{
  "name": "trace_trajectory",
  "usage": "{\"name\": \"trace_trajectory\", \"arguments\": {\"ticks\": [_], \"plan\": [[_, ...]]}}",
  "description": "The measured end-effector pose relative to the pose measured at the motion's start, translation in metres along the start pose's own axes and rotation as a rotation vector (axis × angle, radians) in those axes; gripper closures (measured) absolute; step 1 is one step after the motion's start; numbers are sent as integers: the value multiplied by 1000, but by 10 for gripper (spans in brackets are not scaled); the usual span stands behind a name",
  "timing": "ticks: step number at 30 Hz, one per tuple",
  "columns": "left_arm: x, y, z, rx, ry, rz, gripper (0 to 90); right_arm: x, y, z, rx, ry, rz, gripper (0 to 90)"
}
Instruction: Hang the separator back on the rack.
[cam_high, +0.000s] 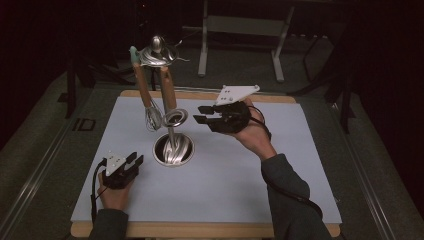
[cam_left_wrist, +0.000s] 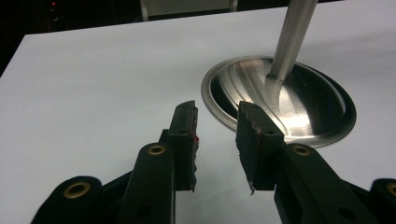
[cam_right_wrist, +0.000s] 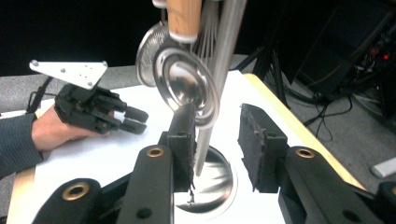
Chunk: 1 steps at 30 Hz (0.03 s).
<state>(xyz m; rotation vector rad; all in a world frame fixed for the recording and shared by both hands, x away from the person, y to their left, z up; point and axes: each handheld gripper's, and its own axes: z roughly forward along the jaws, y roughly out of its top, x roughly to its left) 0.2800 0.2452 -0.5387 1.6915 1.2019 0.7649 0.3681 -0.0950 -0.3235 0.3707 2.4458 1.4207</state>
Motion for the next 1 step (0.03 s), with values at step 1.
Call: {"name": "trace_trajectory", "arguments": {"ticks": [1], "plan": [[0,0,0,1,0,0,687,-2,-3,0,7,-2,7,648]]}}
